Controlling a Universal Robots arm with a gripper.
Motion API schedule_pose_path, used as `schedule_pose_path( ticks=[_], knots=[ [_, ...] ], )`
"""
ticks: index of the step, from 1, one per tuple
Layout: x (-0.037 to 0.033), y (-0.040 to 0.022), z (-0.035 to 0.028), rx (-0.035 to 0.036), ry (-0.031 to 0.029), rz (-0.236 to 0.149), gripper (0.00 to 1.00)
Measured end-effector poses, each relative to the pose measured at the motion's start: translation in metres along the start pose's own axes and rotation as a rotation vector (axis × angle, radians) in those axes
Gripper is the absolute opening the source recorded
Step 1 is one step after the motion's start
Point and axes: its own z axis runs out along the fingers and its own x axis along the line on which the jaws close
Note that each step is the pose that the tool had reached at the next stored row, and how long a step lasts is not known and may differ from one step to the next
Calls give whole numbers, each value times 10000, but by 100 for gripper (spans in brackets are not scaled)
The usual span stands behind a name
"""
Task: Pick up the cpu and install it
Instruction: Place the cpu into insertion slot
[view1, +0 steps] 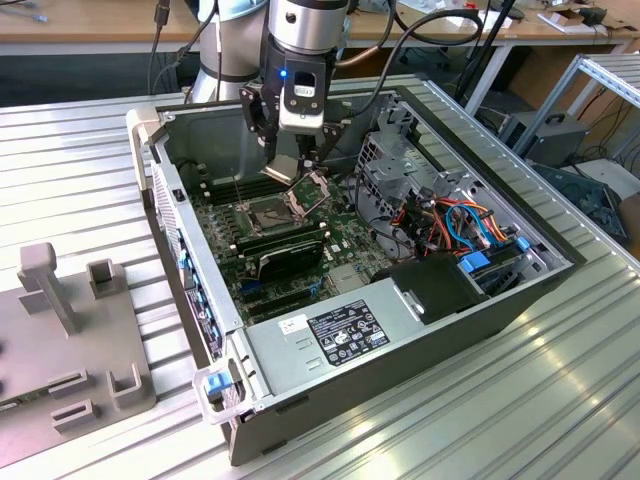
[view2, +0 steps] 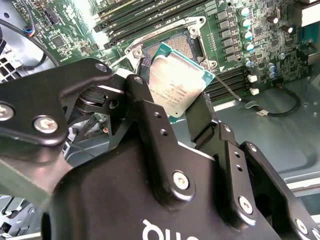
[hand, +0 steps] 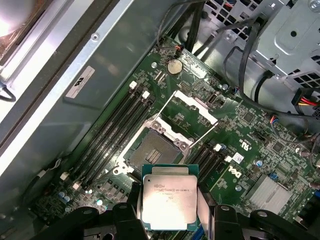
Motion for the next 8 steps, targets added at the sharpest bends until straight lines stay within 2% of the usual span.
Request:
schedule_pose_path(
  ticks=[8],
  knots=[
    [0, 0, 1, 1, -2, 68, 54]
  ],
)
